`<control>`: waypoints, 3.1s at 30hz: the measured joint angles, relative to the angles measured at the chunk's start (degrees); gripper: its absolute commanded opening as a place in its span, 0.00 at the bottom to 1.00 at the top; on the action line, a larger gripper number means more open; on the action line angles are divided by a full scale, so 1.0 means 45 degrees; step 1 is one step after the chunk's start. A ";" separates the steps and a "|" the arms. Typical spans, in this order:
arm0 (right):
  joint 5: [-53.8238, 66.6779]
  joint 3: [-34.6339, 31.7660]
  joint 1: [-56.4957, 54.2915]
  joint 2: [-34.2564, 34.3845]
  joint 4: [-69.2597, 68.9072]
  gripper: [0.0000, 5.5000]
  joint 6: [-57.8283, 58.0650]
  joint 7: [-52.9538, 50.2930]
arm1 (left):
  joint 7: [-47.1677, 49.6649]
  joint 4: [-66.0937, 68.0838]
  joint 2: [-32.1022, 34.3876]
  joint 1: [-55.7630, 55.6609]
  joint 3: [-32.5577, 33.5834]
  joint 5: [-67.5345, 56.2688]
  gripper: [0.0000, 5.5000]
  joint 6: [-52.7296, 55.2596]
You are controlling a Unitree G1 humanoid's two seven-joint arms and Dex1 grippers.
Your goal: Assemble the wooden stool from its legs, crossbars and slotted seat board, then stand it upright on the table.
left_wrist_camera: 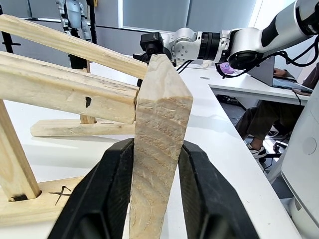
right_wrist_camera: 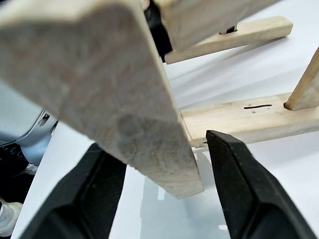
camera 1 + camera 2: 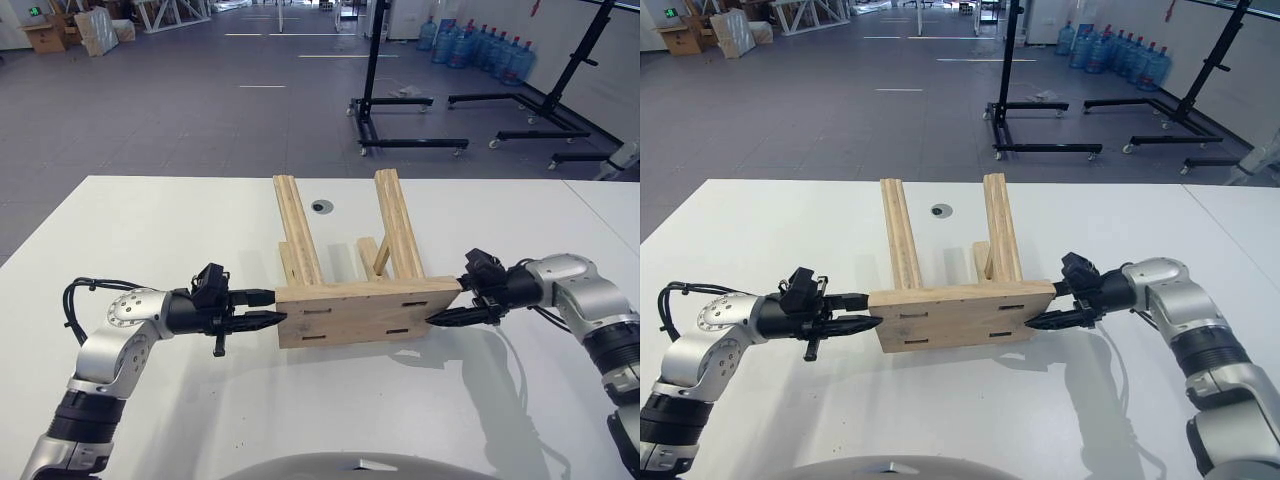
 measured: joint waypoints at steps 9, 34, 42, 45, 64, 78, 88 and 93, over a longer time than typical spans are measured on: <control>0.0686 -0.0434 0.0235 0.0298 -0.0134 0.29 0.0414 0.0000 | 0.0017 0.0246 -0.0033 -0.0219 0.0320 -0.0466 0.22 0.0143; 1.5084 -0.6315 0.3888 0.1646 -0.7185 0.25 0.9904 -1.1109 | 0.9579 -0.3781 -0.4484 0.1069 0.3554 -0.9263 0.22 0.3116; 1.7541 -0.6973 0.3279 0.6402 -0.8626 0.25 0.6880 -1.8177 | 1.5296 -0.4859 -0.5704 -0.0062 0.3456 -1.0188 0.22 0.3178; 1.7448 -0.7172 0.2870 0.7882 -0.8711 0.24 0.5707 -2.0321 | 1.7247 -0.4248 -0.5710 -0.0952 0.3611 -1.0904 0.22 0.3546; 1.7980 -0.6777 0.0940 1.2639 -1.0159 0.00 0.8151 -2.4531 | 2.2507 -0.1792 -0.8299 -0.3632 0.4937 -1.0002 0.22 0.0640; 1.7974 -0.7185 0.1517 1.1059 -1.0069 0.04 0.9189 -2.2212 | 2.2953 -0.1291 -0.8532 -0.3421 0.5303 -0.9422 0.56 0.0104; 1.4235 -0.5958 0.1793 1.0752 -0.9623 0.36 0.7274 -1.9410 | 2.2156 -0.1379 -0.7121 -0.2886 0.5024 -0.7764 0.84 0.1214; 1.3458 -0.5549 0.2192 1.1014 -0.9922 0.53 0.6559 -1.8935 | 2.1357 -0.2022 -0.6749 -0.2441 0.4683 -0.6832 0.98 0.1375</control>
